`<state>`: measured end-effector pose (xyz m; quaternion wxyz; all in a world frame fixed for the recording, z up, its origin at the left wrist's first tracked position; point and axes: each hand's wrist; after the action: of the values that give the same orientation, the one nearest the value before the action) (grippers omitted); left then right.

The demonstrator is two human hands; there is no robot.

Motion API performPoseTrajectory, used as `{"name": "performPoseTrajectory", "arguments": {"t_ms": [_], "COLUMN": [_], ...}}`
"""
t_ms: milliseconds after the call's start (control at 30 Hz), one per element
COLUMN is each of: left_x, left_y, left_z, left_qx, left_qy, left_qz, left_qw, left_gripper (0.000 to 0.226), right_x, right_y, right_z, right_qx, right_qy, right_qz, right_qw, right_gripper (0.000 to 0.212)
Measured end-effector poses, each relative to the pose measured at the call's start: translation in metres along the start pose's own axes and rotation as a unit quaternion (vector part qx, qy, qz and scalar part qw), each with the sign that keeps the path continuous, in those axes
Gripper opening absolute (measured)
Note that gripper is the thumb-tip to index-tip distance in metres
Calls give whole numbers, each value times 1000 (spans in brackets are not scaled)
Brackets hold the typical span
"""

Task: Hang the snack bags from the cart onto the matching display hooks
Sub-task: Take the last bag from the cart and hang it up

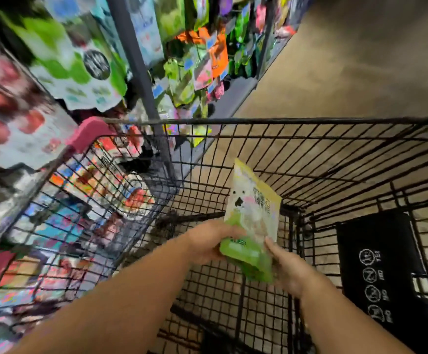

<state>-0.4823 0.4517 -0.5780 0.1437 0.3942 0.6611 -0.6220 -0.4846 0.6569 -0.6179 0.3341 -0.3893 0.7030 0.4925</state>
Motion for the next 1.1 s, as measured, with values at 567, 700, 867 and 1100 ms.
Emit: {"name": "performPoseTrajectory", "arguments": {"t_ms": [567, 700, 867, 1100], "left_x": [-308, -383, -465, -533], "left_y": [-72, -65, -37, 35], "left_z": [96, 102, 104, 110], "left_qx": [22, 11, -79, -152], "left_qy": [-267, -347, -420, -495], "left_qz": [-279, -323, -343, -382], "left_qw": [922, 880, 836, 765], "left_gripper": [49, 58, 27, 63], "right_x": [-175, -219, -266, -297], "right_y": [60, 48, 18, -52], "right_z": [-249, -315, -379, -433], "right_qx": [-117, -200, -315, -431], "right_qy": [261, 298, 325, 372], "right_qz": [244, 330, 393, 416], "right_qw": [926, 873, 800, 709], "right_gripper": [40, 57, 42, 37]}}
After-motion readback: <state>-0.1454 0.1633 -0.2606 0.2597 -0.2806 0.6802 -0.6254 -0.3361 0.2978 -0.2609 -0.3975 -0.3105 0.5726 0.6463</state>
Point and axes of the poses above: each hand's wrist, its own x-axis towards the middle knuckle, its own z-axis out of the back of the hand, y = z × x, and after that the axes turned 12 degrees about x, right-handed
